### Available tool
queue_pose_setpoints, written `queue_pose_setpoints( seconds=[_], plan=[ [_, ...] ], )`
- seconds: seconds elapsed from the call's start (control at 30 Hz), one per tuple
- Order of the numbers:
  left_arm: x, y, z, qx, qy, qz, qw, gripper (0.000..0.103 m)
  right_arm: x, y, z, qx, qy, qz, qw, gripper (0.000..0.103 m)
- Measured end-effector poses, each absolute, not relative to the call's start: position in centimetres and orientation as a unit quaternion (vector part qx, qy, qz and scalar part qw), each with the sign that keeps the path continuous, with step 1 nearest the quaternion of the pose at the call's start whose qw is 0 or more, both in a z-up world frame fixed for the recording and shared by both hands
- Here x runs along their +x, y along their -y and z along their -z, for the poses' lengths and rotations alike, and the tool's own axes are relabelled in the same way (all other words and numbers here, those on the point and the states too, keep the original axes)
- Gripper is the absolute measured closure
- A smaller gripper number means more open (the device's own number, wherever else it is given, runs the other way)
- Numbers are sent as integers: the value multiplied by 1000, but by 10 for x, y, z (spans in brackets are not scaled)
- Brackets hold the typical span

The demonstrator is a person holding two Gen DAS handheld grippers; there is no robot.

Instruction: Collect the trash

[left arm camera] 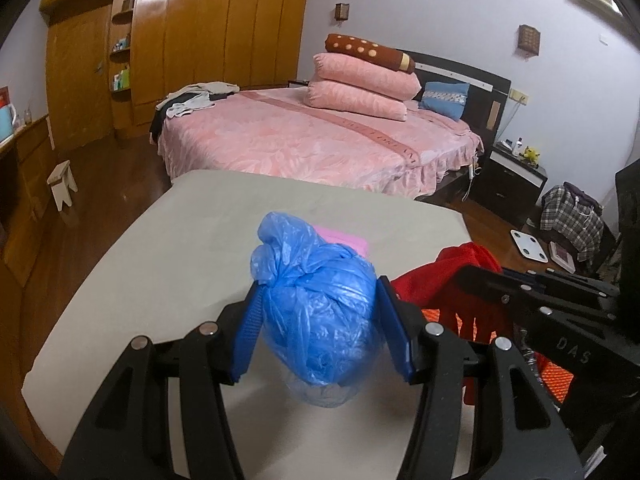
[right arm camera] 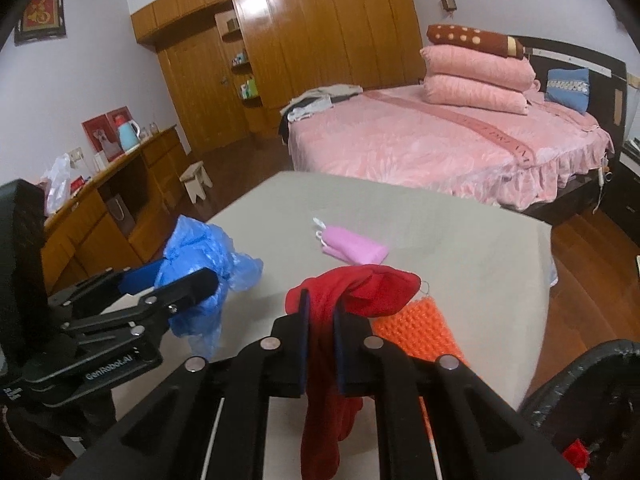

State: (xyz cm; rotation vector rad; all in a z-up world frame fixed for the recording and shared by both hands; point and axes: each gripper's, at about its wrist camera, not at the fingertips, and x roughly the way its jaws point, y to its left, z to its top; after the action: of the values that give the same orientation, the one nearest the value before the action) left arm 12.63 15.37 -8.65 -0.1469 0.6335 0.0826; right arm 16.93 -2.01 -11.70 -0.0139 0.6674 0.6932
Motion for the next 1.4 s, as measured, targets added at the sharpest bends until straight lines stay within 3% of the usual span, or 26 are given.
queue_pose_setpoints(
  seconds=[1.4],
  plan=[
    [124,19,25,-33,-270,112,956,50,124,202,43,32,-240,-215,946,93]
  ],
)
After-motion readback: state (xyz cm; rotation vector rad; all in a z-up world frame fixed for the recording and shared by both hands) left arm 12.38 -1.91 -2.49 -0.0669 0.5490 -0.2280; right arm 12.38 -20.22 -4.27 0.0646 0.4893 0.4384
